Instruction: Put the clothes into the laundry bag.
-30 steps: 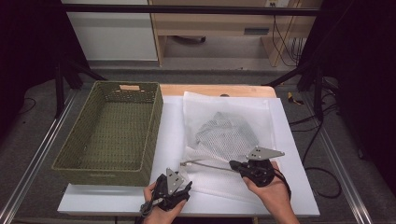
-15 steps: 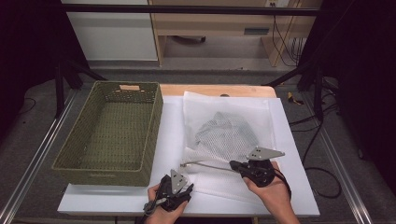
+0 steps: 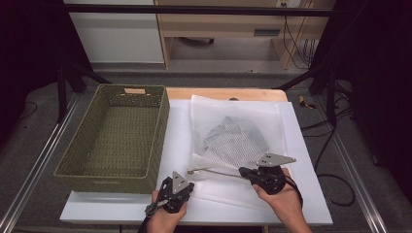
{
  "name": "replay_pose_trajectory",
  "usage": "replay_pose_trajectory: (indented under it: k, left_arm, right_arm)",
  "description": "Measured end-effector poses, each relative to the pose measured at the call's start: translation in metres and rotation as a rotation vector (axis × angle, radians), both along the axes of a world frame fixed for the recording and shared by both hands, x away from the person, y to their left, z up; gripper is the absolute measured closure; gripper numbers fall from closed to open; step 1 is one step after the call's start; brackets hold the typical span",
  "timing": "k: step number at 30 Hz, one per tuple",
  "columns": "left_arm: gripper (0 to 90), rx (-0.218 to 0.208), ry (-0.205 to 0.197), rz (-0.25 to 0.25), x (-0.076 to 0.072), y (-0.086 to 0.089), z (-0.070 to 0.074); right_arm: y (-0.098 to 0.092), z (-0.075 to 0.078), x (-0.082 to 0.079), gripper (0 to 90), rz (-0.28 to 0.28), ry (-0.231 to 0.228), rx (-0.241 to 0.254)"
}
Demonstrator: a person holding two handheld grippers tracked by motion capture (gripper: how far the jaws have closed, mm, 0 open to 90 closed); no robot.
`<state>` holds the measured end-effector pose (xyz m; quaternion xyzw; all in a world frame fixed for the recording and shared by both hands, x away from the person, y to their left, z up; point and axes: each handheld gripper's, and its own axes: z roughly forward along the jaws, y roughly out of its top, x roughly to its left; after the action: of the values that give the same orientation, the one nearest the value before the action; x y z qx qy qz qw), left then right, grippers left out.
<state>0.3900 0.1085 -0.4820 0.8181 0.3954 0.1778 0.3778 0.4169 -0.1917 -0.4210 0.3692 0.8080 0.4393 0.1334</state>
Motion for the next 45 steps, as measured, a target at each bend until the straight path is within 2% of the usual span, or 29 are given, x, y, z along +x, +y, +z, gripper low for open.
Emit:
replay_pose_trajectory:
  k: [4,8,17,24,32,45]
  left_arm:
    - [89.9,-0.007,-0.019,-0.009,-0.006,0.001,0.004]
    - [90.0,-0.010,-0.019,-0.023,-0.012,0.002,0.006]
    - [90.0,-0.007,-0.012,-0.043,-0.027,0.003,0.007]
    - [90.0,-0.008,-0.012,-0.049,-0.034,0.004,0.008]
    - [90.0,-0.023,-0.008,-0.049,-0.041,0.006,0.008]
    - [90.0,-0.024,-0.007,-0.063,-0.050,0.005,0.008]
  right_arm:
    - [0.000,-0.002,0.000,89.2,-0.001,0.007,-0.005]
    - [0.000,-0.003,0.000,89.3,0.003,0.003,-0.014]
    - [0.005,-0.011,-0.005,89.3,0.017,0.025,-0.047]
    - [0.009,-0.019,-0.010,89.3,0.034,0.047,-0.063]
    - [0.009,-0.024,-0.015,89.3,0.045,0.061,-0.082]
    - [0.008,-0.033,-0.024,89.2,0.074,0.100,-0.112]
